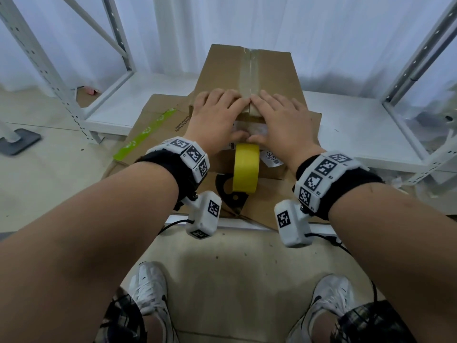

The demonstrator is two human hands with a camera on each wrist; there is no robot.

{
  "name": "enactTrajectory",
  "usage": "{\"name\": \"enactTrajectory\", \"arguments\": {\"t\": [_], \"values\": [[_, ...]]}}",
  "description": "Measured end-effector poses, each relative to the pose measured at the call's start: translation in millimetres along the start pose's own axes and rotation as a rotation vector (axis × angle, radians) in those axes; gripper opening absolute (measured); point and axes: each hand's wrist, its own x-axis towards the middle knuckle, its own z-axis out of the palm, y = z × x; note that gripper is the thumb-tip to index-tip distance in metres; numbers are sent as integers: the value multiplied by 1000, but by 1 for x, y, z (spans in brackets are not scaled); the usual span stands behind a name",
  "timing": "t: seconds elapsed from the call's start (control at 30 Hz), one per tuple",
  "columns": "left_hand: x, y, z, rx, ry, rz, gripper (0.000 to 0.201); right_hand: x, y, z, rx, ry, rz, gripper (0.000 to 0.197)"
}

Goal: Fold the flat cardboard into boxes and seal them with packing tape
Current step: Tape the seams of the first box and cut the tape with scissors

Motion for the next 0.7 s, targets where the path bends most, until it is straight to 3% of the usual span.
{"name": "enactTrajectory", "arguments": {"t": [0.27,0.33,0.43,0.5,0.6,0.7], "values": [[5,-11,-7,-121,-24,103,63,2,2,-6,84,-6,-6,69],[9,-10,-10,-153,-14,118,52,3,2,-6,102,-9,0,64],[12,-12,-14,-137,-87,116,47,4,4,-10,92,-23,-22,63],[9,-16,-15,-94,-105,32,51,5,6,-14,69,-47,-13,65],[2,-18,-14,-78,-111,-243,67,5,6,-18,24,-131,120,70],[5,-18,-11,-167,-149,-268,71,6,5,-19,123,-204,182,74]]}}
